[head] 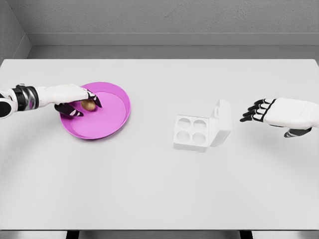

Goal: Pack egg into the box and close the box lid

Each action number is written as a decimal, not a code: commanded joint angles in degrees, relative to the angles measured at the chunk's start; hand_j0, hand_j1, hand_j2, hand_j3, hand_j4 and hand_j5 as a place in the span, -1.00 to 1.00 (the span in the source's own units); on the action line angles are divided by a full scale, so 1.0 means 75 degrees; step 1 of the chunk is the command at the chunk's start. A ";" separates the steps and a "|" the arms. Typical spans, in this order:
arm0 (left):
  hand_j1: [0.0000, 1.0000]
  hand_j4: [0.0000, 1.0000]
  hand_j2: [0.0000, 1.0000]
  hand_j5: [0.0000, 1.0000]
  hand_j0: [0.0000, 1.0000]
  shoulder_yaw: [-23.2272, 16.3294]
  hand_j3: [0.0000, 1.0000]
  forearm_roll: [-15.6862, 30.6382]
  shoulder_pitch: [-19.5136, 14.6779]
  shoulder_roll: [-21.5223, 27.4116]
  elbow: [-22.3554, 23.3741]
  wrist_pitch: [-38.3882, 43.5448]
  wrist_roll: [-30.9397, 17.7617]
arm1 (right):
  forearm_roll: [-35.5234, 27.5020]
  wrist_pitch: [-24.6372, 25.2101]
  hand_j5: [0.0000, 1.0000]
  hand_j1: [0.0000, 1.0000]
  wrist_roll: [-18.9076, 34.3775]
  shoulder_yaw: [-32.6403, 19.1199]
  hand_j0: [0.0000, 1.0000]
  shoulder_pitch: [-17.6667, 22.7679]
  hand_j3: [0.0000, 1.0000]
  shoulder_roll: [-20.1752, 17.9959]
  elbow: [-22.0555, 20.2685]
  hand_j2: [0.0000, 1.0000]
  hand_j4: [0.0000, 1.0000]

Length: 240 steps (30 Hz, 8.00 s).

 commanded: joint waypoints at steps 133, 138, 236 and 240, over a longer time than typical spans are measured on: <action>0.87 0.87 0.87 0.87 0.87 -0.1459 0.87 -0.0257 -0.0680 -0.2885 -0.2098 0.0014 -0.0562 | -0.0232 0.0019 1.00 1.00 -0.0003 -0.0552 1.00 0.0317 1.00 -0.0231 -0.0739 1.00 1.00; 0.86 0.86 0.86 0.86 0.86 -0.1423 0.86 -0.0245 -0.0691 -0.2710 -0.2098 0.0014 -0.0538 | -0.0232 0.0019 1.00 1.00 -0.0003 -0.0541 1.00 0.0317 1.00 -0.0208 -0.0739 1.00 1.00; 1.00 1.00 1.00 1.00 1.00 0.0112 1.00 0.1759 -0.0633 0.0677 -0.2109 0.0014 -0.0538 | 0.0694 0.0019 1.00 1.00 -0.0003 0.1358 1.00 -0.1031 1.00 0.2042 -0.0646 1.00 1.00; 1.00 1.00 1.00 1.00 1.00 0.0112 1.00 0.1794 -0.0645 0.0911 -0.2121 0.0014 -0.0538 | 0.0729 0.0019 1.00 1.00 -0.0003 0.1580 1.00 -0.1125 1.00 0.2253 -0.0646 1.00 1.00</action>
